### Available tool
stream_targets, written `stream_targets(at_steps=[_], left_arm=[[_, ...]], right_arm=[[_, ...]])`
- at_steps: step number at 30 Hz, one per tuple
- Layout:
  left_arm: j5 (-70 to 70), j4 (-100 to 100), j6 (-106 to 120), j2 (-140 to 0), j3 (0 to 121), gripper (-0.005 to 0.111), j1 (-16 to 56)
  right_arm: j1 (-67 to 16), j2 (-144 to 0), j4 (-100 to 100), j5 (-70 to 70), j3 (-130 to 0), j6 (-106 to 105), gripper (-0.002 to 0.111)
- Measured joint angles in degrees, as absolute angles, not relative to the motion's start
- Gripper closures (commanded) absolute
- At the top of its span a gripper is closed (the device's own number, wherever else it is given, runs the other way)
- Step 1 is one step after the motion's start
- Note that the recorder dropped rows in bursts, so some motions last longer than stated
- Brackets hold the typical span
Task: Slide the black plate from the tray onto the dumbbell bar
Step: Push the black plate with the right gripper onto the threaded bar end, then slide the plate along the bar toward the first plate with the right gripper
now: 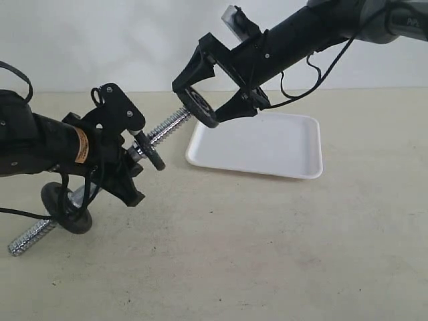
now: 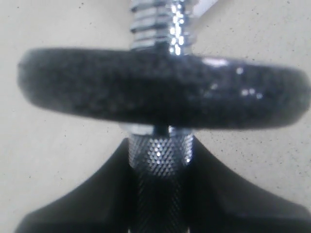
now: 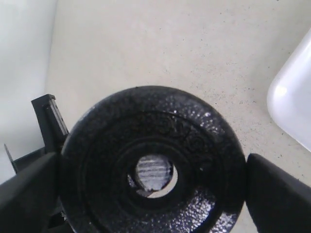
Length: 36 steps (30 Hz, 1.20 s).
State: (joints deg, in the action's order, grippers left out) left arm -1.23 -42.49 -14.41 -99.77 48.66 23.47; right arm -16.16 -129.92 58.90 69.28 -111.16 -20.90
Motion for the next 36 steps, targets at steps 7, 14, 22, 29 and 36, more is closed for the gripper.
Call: stream_targets(at_steps=[7,14,22,29,36], left_arm=[[-1.23,-42.49,-13.98,-99.77,48.92,0.102,23.65],[-1.47,-42.29,-13.87,-99.77,48.92,0.102,23.74],[-5.56,-42.29,-13.87,-99.20,48.92,0.102,23.74],[-6.36,-42.29,-13.66,-99.10,48.92,0.102,23.74],[-6.36,-42.29,-13.54,-99.10,48.92,0.102,23.74]], right_arm=[[-16.16,-129.92,58.69,69.39,-111.16,-20.90,0.108],[-17.51,-129.92,57.68,68.73,-111.16,-20.74,0.108],[-19.89,-129.92,56.82,66.15,-111.16,-20.20,0.108],[-20.17,-129.92,56.52,65.82,-111.16,-20.20,0.108],[-20.26,-129.92,56.52,65.88,-111.16,-20.20,0.108]])
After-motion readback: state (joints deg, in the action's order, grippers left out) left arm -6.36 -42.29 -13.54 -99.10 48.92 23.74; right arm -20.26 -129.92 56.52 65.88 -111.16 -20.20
